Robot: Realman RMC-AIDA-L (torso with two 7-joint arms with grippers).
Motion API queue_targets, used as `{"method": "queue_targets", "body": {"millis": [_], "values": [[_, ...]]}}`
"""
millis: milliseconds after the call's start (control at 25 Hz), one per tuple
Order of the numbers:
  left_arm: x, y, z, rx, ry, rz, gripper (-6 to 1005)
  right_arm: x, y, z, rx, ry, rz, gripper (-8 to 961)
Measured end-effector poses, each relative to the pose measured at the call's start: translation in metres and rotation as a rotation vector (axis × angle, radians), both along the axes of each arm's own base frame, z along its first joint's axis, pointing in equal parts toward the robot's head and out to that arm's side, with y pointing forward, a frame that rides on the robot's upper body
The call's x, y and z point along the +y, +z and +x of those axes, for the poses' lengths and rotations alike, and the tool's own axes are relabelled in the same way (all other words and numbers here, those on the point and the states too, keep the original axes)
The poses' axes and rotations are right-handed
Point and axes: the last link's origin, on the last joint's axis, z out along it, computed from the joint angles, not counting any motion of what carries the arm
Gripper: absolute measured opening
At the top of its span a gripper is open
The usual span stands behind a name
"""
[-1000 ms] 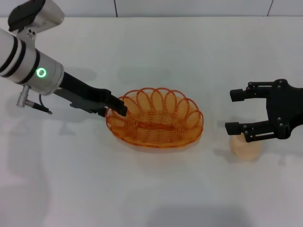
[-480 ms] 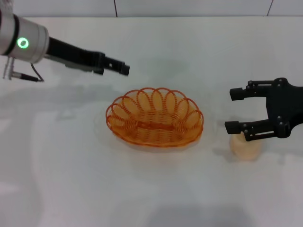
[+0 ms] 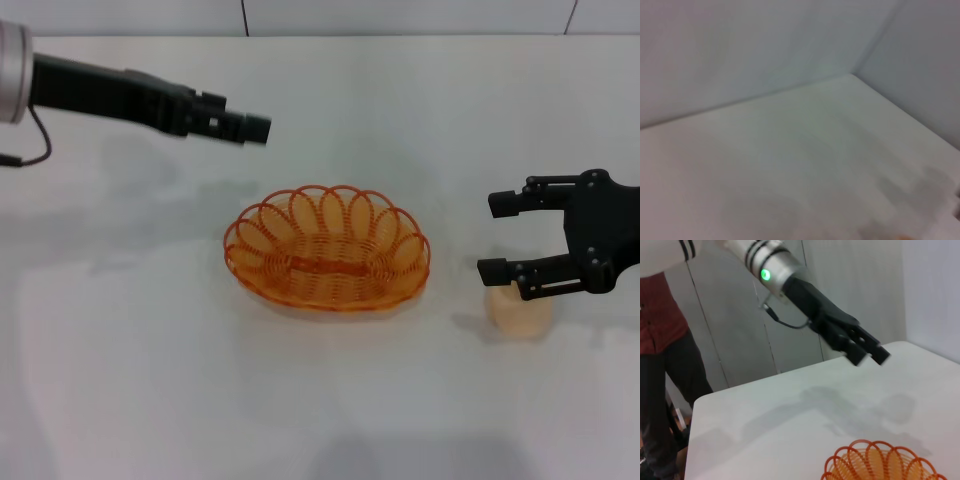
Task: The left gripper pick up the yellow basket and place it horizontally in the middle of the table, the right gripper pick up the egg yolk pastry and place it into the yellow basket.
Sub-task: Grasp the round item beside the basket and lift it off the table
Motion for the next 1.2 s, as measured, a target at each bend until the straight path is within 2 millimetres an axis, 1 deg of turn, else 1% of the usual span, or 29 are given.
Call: {"method": "queue_targets", "body": {"millis": [200,440,640,760,880,1000,1200], "values": [[-0.019,0.002,-0.005,0.034,-0.071,-0.096,893,0.001,-0.002,-0.001,-0.025,-0.007,-0.003,790],[-0.037,0.008,-0.018,0.064,-0.108,-0.178,894,0.004,-0.009,-0.006,-0.04,0.004,0.001,790],[-0.044,0.017,-0.027,0.083,-0.083,-0.202,894,0.007,-0.021,-0.012,-0.064,0.02,-0.001,789],[-0.047,0.022,-0.033,0.095,-0.062,-0.199,893,0.008,-0.022,-0.012,-0.068,0.017,0.001,789],[-0.05,0.023,-0.036,0.099,-0.054,-0.197,893,0.009,-0.023,-0.01,-0.091,0.0,-0.007,789],[-0.051,0.021,-0.036,0.095,-0.052,-0.201,893,0.011,-0.027,-0.009,-0.144,-0.018,-0.015,788],[-0.051,0.019,-0.035,0.092,-0.053,-0.206,894,0.014,-0.031,-0.006,-0.284,-0.064,-0.014,788]]}}
